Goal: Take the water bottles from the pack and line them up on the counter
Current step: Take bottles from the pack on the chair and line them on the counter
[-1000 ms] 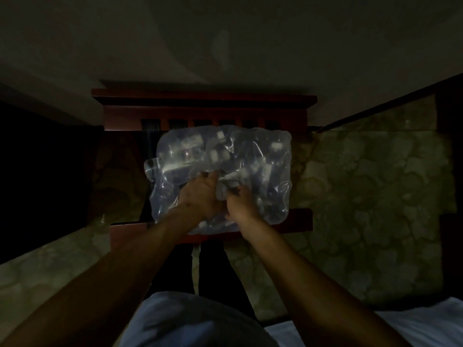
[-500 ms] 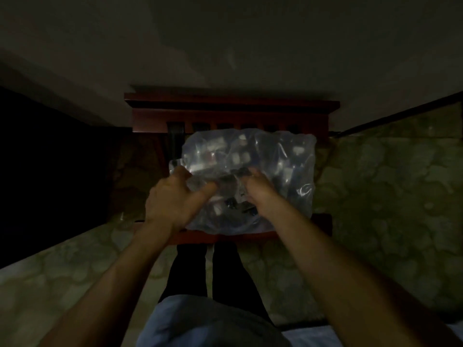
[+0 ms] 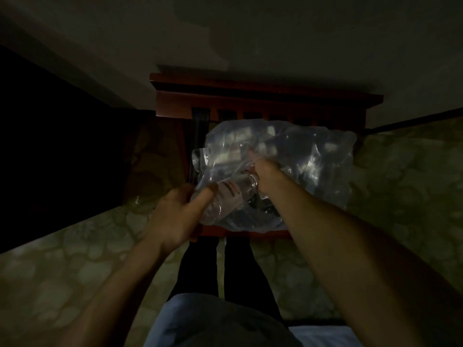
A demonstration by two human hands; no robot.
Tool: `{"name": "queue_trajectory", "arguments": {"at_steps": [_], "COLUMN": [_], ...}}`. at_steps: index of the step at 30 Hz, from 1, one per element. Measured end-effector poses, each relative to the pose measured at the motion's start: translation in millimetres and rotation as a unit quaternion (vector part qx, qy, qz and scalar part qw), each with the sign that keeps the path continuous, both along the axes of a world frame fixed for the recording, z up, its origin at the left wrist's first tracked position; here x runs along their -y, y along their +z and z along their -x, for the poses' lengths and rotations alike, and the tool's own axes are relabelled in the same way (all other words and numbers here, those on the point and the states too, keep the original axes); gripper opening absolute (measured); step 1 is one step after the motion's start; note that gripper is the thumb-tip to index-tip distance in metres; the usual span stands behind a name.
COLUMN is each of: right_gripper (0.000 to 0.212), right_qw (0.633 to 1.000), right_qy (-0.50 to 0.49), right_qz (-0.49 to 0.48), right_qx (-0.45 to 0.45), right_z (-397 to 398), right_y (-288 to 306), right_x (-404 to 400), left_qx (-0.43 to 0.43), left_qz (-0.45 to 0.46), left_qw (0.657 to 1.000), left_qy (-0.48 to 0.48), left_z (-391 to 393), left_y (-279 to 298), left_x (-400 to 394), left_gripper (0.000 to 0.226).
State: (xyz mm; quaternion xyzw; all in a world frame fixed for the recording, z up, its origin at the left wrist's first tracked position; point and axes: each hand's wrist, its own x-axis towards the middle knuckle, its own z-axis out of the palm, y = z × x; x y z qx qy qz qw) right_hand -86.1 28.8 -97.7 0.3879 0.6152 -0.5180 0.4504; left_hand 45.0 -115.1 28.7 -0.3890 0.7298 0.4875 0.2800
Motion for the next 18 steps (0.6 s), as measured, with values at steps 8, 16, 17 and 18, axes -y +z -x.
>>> {"name": "queue_trajectory", "arguments": {"at_steps": [8,16,17,18], "right_gripper": [0.048,0.03,0.035,0.038], "right_qw": [0.992,0.99,0.989,0.99], "right_qy": [-0.102,-0.137,-0.14,-0.134], "right_qz": [0.064,0.023,0.015,0.008], "right_qx": [0.029,-0.027,-0.032,-0.036], "right_z": [-18,-42,-44,-46], "right_y": [-5,12,16,19], "right_x": [-3,-3,-6,-9], "left_qx": [-0.016,-0.022,-0.021,-0.021], "left_qz": [-0.006,-0.01,-0.004,0.002], "left_qw": [1.0,0.999,1.0,1.0], "left_qy": [0.019,0.026,0.022,0.012], "left_z": [-5,-4,-5,-7], "left_y": [-5,8,11,13], "left_x": [4,-1,0,1], "left_gripper": [0.045,0.046,0.047,0.048]}}
